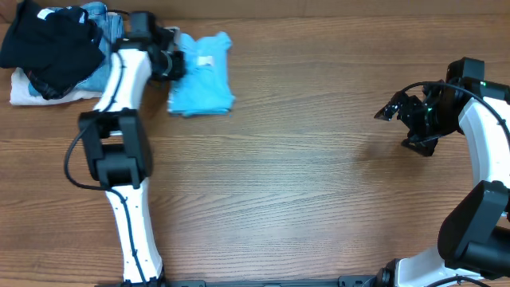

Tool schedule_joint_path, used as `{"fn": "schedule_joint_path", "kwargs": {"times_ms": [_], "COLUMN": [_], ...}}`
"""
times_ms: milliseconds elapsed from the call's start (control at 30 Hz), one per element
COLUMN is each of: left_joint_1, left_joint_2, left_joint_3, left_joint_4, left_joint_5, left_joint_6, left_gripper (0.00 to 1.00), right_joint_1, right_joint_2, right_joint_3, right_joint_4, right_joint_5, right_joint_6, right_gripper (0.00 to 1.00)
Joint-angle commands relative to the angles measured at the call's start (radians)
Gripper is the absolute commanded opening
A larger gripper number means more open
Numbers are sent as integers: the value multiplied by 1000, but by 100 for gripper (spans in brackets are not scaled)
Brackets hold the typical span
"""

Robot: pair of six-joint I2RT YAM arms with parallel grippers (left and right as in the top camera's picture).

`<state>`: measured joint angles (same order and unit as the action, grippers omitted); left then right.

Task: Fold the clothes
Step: 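Carry the folded shirt with the left gripper onto the clothes pile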

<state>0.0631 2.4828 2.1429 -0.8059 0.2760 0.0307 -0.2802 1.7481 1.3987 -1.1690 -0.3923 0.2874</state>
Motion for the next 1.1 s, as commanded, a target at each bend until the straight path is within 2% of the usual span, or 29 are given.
{"fn": "schedule_joint_path", "kwargs": {"times_ms": [0,300,633,1067], "left_joint_1": [58,143,196,348], "left_joint_2": [20,20,19,19], "left_joint_3": [108,364,523,603], "left_joint_4": [-18,-87,-140,-167], "left_joint_5": [-70,-62,-69,-66], "left_joint_6": [53,79,77,-67], "left_gripper": [4,4,4,4], "right_joint_1": [-1,-1,-1,-1], "right_joint_2": [-4,-4,-4,-4], "right_joint_3": [-6,-6,-6,-6], "right_joint_4": [-15,-42,-41,-42], "right_joint_5": [-2,-2,-2,-2], "right_joint_6": [-7,-3,-3,0], "right_gripper": [100,100,100,100]}}
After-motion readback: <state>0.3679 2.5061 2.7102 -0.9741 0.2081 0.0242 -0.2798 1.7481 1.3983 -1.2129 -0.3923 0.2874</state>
